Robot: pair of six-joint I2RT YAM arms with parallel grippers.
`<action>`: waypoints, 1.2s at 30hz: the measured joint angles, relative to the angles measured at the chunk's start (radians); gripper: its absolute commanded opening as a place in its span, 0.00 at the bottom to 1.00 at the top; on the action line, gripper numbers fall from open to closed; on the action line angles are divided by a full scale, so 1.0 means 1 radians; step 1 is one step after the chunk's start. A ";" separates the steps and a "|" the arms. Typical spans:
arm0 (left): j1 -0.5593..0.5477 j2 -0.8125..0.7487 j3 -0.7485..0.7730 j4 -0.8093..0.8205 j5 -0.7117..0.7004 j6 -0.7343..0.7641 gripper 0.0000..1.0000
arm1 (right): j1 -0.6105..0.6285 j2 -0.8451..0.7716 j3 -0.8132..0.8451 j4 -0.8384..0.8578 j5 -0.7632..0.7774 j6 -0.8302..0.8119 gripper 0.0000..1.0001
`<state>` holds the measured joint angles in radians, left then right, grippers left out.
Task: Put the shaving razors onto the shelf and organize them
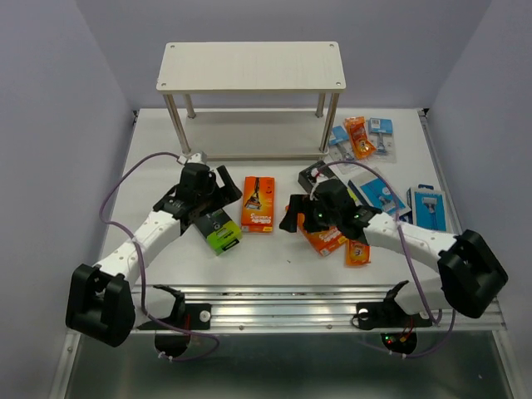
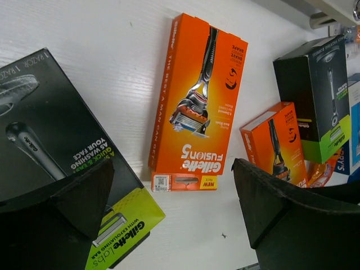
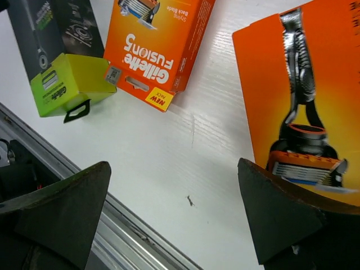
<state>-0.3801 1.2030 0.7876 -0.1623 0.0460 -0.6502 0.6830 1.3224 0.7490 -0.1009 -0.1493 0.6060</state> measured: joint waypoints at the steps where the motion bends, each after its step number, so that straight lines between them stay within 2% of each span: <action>1: 0.000 -0.013 -0.010 0.001 0.000 -0.005 0.99 | 0.015 0.025 0.001 0.016 0.007 0.012 1.00; 5: 0.000 -0.077 -0.044 -0.006 0.003 -0.028 0.99 | 0.090 0.152 0.024 0.101 0.046 0.085 1.00; 9: 0.000 -0.128 -0.063 -0.011 0.003 -0.042 0.99 | 0.115 0.272 0.081 0.167 0.082 0.196 0.98; 15: 0.000 -0.191 -0.090 -0.030 -0.006 -0.051 0.99 | 0.117 0.324 0.087 0.214 0.134 0.325 0.95; 19: 0.000 -0.221 -0.092 -0.040 -0.017 -0.055 0.99 | 0.121 0.335 0.085 0.246 0.153 0.389 0.88; 28: 0.000 -0.226 -0.094 -0.066 -0.024 -0.062 0.99 | 0.168 0.397 0.079 0.297 0.154 0.480 0.77; 31: 0.000 -0.226 -0.104 -0.067 -0.024 -0.064 0.99 | 0.169 0.400 0.067 0.315 0.158 0.517 0.66; 36: 0.000 -0.225 -0.110 -0.074 -0.024 -0.065 0.99 | 0.169 0.418 0.054 0.346 0.167 0.572 0.57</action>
<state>-0.3801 0.9775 0.6773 -0.2367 0.0216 -0.7155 0.8524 1.7409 0.8032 0.2451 0.0174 1.1782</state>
